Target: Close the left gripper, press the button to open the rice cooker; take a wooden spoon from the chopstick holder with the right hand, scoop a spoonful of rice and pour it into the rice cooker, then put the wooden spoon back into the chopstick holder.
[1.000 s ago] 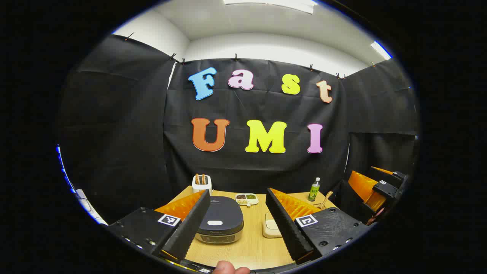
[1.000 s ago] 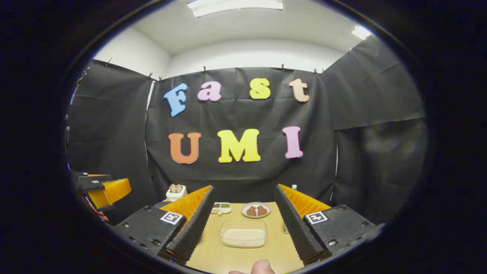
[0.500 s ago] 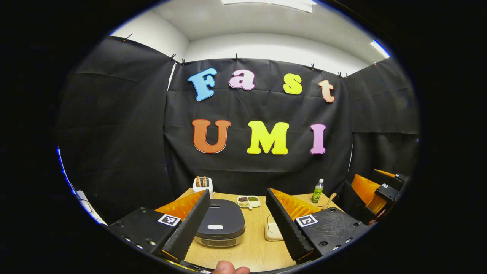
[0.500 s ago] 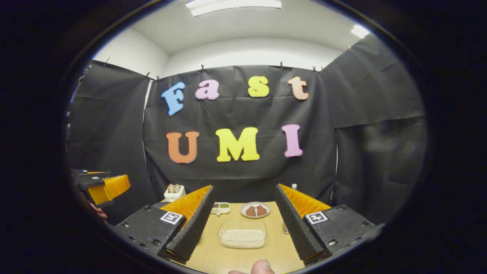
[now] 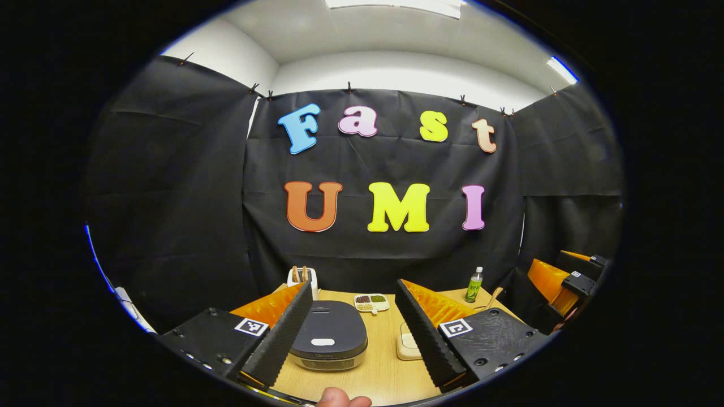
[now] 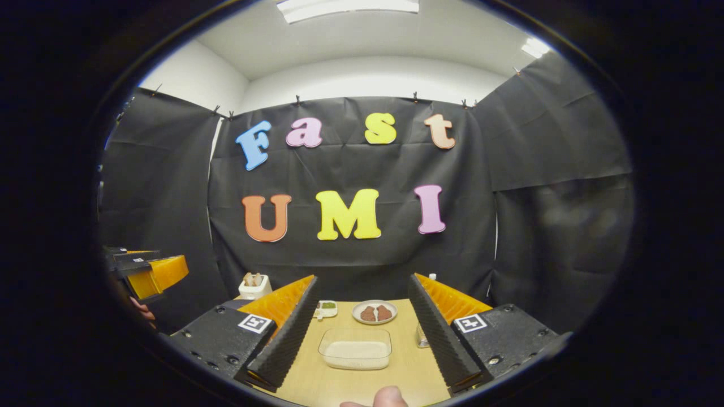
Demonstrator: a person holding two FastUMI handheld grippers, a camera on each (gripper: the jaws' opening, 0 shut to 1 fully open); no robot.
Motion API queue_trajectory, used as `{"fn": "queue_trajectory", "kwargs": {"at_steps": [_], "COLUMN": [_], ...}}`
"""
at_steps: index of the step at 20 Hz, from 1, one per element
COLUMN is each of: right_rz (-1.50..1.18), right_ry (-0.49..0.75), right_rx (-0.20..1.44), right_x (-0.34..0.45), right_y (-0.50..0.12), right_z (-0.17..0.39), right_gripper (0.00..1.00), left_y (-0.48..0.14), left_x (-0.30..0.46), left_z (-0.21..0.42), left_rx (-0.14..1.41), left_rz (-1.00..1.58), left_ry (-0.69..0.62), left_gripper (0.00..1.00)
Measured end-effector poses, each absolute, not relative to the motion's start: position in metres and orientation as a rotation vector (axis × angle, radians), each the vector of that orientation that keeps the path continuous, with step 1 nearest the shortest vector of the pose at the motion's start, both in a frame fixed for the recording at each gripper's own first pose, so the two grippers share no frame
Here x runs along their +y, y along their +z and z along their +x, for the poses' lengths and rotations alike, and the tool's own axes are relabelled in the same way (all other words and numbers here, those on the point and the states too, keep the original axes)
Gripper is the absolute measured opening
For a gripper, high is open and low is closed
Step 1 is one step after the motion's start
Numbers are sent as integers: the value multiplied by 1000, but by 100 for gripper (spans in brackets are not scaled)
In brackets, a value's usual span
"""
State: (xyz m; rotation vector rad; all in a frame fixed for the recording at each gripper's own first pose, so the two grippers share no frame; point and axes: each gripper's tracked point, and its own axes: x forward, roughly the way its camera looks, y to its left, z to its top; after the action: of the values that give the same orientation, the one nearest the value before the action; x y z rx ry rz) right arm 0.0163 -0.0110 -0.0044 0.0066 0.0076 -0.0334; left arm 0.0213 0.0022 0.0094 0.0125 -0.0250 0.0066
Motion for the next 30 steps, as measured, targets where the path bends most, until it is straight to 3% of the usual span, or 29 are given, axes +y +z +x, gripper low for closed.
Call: {"fn": "queue_trajectory", "kwargs": {"at_steps": [9,16,20,25,28,30], "right_rz": [8,-5,10,47,79,92], "right_ry": [-28,-19,-24,-17,-22,-29], "right_rx": [74,63,87,120,142,162], "right_x": [-16,-31,-44,-60,-74,-80], "right_y": [-24,-26,-37,-50,-58,-65], "right_z": [33,53,66,83,93,101], "right_gripper": [100,100,100,100,100,100], "left_y": [-5,-37,-73,-143,-160,-171], "left_x": [10,20,24,32,40,49], "left_z": [33,60,82,100,110,123], "left_rx": [27,160,308,604,689,716], "left_rz": [10,-1,-40,-70,-98,-106], "left_ry": [53,104,108,69,95,108], "left_gripper": [94,95,95,95,95,85]}}
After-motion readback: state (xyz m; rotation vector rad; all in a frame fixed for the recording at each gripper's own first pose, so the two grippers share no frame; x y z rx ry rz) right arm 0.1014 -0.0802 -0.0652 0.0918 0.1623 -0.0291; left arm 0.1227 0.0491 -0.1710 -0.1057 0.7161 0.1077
